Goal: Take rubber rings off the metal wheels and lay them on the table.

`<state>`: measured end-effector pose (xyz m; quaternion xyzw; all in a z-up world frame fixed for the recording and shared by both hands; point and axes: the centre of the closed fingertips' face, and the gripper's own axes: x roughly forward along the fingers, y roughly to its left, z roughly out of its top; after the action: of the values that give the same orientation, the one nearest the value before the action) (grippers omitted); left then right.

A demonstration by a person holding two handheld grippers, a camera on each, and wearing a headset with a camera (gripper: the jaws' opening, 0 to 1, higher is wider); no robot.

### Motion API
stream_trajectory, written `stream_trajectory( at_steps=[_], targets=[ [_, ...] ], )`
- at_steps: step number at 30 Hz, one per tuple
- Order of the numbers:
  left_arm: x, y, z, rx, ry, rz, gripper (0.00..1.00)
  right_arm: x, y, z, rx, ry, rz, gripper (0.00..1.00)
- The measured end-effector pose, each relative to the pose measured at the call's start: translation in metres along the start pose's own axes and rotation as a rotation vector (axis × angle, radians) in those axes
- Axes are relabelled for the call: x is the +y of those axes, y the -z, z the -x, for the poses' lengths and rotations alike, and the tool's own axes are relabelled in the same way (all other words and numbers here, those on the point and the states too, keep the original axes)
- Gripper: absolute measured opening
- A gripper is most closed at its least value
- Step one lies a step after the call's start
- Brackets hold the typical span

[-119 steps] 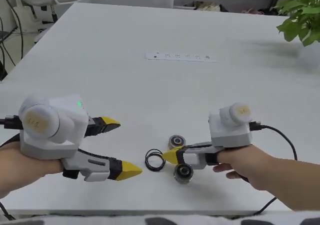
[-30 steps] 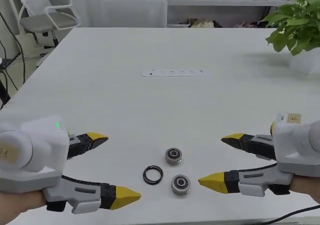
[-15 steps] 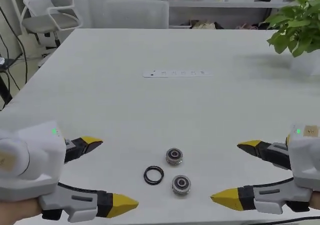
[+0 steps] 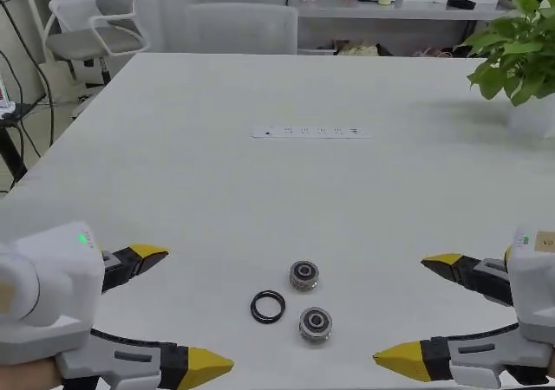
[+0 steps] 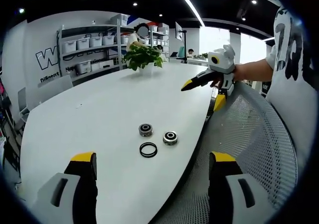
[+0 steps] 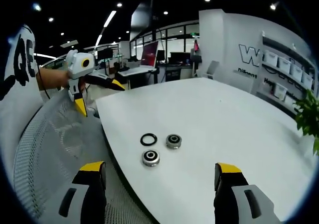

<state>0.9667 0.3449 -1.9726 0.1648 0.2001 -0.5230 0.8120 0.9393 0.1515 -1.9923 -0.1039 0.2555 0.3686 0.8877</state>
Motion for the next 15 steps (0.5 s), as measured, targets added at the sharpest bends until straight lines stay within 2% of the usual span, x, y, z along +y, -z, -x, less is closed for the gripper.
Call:
stream_trajectory(
  at_steps=[4,9,15],
  targets=[
    [-0.0036,0.0008,-0.0008,0.006,0.005,-0.013,0.93,-0.0022,0.0033,0.0001,0.006,0.002,-0.005,0.9],
    [-0.0006,0.0007,0.0,0.004,-0.004,-0.009,0.93,-0.0045,0.0008,0.0024,-0.013,0.001,-0.036,0.89],
    [0.0,0.0013,-0.0005,0.006,-0.007,-0.008,0.93,-0.002,0.002,0.0025,-0.007,0.0,-0.035,0.89]
  ],
)
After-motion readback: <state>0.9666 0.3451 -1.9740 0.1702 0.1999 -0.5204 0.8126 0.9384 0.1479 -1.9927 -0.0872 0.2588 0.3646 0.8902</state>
